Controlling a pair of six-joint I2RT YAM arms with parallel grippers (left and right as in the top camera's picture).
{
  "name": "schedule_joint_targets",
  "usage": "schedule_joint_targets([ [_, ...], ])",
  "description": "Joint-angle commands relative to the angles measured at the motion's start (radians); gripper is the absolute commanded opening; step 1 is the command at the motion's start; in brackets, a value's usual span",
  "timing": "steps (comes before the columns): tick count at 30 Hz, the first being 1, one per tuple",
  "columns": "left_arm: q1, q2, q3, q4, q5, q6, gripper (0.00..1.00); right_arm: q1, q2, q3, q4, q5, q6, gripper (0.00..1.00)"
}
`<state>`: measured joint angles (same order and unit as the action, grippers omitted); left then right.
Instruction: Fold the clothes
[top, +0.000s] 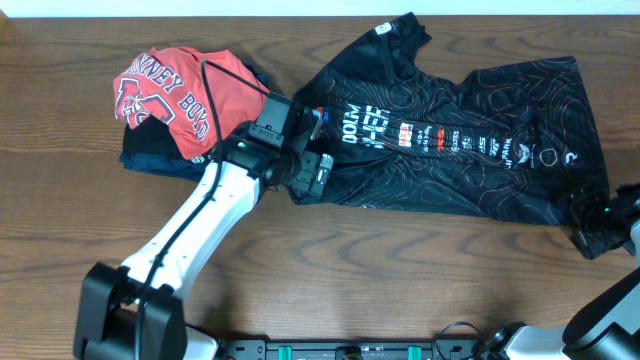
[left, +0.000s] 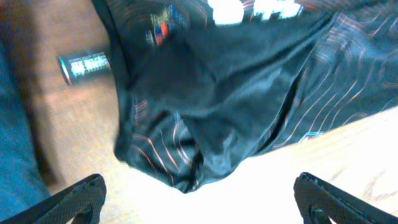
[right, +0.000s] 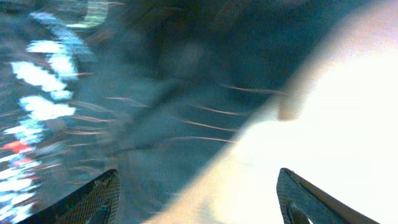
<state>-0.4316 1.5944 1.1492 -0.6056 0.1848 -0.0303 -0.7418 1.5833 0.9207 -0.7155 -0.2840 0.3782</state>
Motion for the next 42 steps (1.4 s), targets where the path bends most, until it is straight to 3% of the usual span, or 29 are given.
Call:
schedule_joint_targets([
  [1,0.005,0.081,-0.025,-0.005,0.009,-0.029,0.98,0.001,0.006,0.012,0.011,0.168,0.012,0.77],
  [7,0.005,0.224,-0.026,0.031,0.010,-0.089,0.98,-0.009,0.006,0.012,0.013,0.222,0.056,0.72],
  [16,0.005,0.272,-0.026,0.020,0.010,-0.114,0.98,-0.102,0.007,0.002,0.015,0.236,0.055,0.66],
  [17,0.005,0.275,-0.026,0.020,0.010,-0.114,0.91,-0.110,0.008,-0.003,0.021,0.235,0.055,0.65],
  [20,0.005,0.290,-0.026,0.016,0.009,-0.114,0.50,-0.121,0.013,-0.033,0.059,0.220,0.055,0.64],
  [21,0.005,0.294,-0.026,0.014,0.009,-0.114,0.43,-0.121,0.018,-0.043,0.073,0.216,0.055,0.63],
  [26,0.005,0.297,-0.026,0.008,0.009,-0.114,0.25,-0.121,0.055,-0.093,0.162,0.200,0.055,0.60],
  [33,0.008,0.297,-0.026,-0.004,0.009,-0.114,0.23,-0.121,0.122,-0.113,0.371,0.058,0.055,0.55],
  [35,0.010,0.297,-0.026,-0.012,0.009,-0.114,0.23,-0.119,0.128,-0.113,0.426,0.012,0.055,0.47],
  [39,0.017,0.296,-0.026,-0.024,0.008,-0.113,0.23,-0.119,0.128,-0.113,0.440,-0.012,0.055,0.19],
  [42,0.022,0.296,-0.026,-0.023,0.006,-0.114,0.23,-0.119,0.128,-0.113,0.428,-0.009,0.055,0.12],
])
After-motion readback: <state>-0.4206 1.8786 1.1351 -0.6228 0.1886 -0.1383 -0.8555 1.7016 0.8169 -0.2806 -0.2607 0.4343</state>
